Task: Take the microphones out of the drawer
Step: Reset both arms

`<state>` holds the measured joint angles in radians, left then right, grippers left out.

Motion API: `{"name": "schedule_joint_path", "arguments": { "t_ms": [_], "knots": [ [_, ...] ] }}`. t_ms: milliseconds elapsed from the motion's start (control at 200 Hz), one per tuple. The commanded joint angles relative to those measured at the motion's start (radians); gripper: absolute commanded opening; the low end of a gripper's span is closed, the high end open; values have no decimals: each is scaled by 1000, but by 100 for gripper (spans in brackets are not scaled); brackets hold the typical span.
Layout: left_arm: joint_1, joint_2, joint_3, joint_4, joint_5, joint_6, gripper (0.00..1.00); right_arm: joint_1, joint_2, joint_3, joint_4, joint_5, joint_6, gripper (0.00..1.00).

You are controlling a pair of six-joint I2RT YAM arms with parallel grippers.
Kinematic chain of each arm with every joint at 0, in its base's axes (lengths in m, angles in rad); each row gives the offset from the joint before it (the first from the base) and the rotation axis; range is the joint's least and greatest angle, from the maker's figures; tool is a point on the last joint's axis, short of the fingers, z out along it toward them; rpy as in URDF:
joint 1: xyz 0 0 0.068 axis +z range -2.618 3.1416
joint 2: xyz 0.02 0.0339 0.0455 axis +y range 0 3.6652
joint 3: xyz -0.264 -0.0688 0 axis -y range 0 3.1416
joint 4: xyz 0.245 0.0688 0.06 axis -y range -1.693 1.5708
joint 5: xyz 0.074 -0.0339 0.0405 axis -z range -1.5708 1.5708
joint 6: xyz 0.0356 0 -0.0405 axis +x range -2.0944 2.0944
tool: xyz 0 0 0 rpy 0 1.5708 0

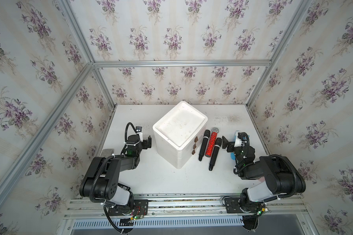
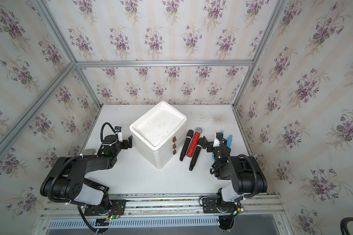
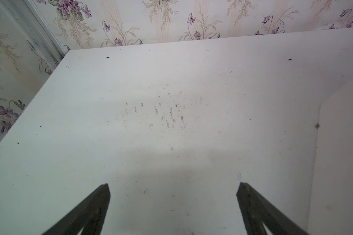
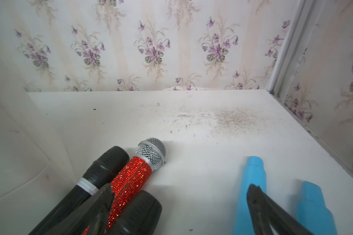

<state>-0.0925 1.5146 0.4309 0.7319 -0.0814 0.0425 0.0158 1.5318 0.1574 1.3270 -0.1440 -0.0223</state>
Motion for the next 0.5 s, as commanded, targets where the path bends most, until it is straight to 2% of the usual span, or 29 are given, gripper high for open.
{"name": "schedule_joint_path", "arguments": {
  "t_ms": [0, 160, 240, 325, 495],
  "knots": [
    [-2, -1, -2, 21, -9, -1, 99, 0, -3, -1, 63, -77, -39, 100],
    [-1, 1, -1, 21, -9, 0, 99, -2, -3, 2, 59, -70, -36, 100],
    [-1, 1, -1, 20, -8, -1, 99, -2, 4, 28, 24, 8, -3, 100],
    [-1, 0, 0, 20, -8, -1, 99, -2, 7, 61, -47, 147, 52, 100],
    [-1, 0, -1, 19, -8, -2, 99, -2, 3, 51, -34, 134, 44, 100]
  ]
}}
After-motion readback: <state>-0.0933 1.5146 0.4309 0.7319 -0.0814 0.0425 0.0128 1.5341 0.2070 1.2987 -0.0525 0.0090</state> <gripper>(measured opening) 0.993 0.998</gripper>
